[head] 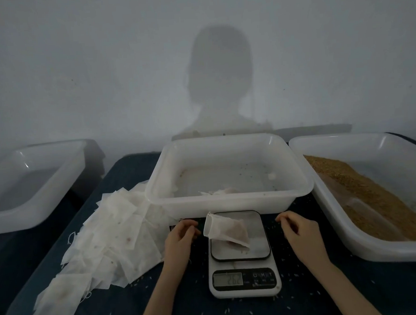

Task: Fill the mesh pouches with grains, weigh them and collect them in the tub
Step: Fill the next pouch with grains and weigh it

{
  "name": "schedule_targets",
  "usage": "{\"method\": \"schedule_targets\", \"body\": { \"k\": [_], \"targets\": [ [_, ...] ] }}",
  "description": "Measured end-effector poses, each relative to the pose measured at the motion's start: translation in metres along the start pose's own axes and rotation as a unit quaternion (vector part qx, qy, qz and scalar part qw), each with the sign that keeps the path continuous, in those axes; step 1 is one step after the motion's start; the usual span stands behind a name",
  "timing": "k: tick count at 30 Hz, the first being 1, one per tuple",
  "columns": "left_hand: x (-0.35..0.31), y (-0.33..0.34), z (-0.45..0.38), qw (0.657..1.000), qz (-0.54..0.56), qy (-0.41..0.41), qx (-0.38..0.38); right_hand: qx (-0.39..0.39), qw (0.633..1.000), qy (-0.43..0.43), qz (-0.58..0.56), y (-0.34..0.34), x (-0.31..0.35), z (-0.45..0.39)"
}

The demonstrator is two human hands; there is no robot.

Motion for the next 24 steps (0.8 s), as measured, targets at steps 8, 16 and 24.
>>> {"method": "schedule_targets", "body": {
  "k": [8, 16, 24],
  "targets": [
    [0.002, -0.001, 0.001, 1.0, -0.004, 0.003, 0.005, 0.03, 0.984, -0.172, 0.037, 0.038, 0.091, 0.005],
    [0.001, -0.001, 0.003, 1.0, -0.011, 0.017, 0.009, 0.124, 0.954, -0.167, 0.215, 0.079, 0.108, -0.008],
    [0.003, 0.001, 0.002, 1.0, -0.014, 0.004, 0.016, 0.114, 0.989, -0.089, 0.019, 0.049, 0.127, -0.042]
  ]
}}
Point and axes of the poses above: each hand's wrist, its own z-axis away from the middle knuckle, its own y-axis out of the palm, x = y × z, the point moved 2 cm from there along -z, towards the middle knuckle, and after that the axes turned 3 degrees about -z, right-handed, at the moved point
